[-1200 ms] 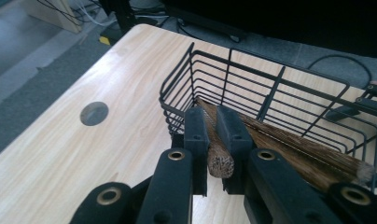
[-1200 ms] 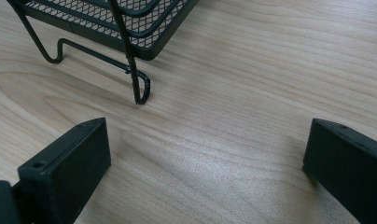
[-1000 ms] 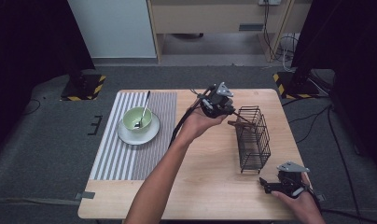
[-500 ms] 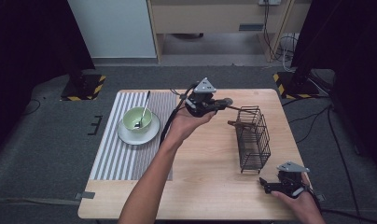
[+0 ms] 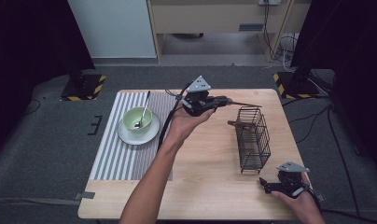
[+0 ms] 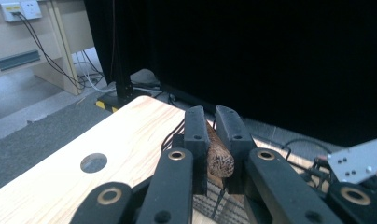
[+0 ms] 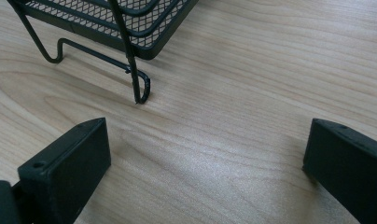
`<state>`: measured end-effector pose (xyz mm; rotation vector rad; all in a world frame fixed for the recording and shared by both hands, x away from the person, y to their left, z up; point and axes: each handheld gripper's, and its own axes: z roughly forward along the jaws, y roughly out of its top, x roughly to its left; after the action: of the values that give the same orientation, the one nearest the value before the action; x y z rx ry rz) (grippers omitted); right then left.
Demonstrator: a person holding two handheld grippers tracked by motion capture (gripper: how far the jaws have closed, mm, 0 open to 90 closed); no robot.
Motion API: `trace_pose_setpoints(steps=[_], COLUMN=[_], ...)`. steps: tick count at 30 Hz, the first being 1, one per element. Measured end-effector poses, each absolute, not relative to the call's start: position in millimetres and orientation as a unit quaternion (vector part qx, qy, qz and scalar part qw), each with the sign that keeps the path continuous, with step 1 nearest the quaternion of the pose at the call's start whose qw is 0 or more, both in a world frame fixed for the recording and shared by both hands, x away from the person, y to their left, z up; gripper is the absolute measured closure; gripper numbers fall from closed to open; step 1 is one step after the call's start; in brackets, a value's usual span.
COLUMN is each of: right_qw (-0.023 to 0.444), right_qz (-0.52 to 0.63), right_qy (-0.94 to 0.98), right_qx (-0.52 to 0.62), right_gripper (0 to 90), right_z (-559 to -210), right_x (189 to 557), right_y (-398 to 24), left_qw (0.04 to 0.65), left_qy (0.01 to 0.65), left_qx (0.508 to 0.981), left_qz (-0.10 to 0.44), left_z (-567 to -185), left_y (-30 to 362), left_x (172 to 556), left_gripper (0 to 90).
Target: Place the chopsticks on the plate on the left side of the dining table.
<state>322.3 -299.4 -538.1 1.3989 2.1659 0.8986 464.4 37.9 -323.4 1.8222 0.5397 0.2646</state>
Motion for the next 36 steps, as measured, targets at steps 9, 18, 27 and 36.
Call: trace_pose_setpoints(steps=[9,18,27,36], right_qw=[0.204,0.204,0.204,0.204], right_qz=[0.323,0.323,0.323,0.323], right_qy=[0.777,0.778,0.778,0.778], right_qx=[0.501,0.499,0.499,0.499], right_gripper=[0.7,0.7,0.7,0.7], right_z=[-538.3,-538.3,-538.3,-538.3], right_x=[322.6,323.7,323.8,323.8], right_y=[-299.3,-299.1,-299.2,-299.2], left_qw=[0.589,0.591,0.588,0.589], left_qy=[0.251,0.274,0.302,0.321], left_qx=[0.757,0.742,0.73,0.717], left_qz=[0.131,0.158,0.173,0.189], left_z=[-325.8,-320.5,-327.9,-333.0], left_y=[40.4,52.8,68.7,87.5], left_x=[462.6,462.9,466.9,464.7], left_gripper=[83.1,83.1,83.1,83.1])
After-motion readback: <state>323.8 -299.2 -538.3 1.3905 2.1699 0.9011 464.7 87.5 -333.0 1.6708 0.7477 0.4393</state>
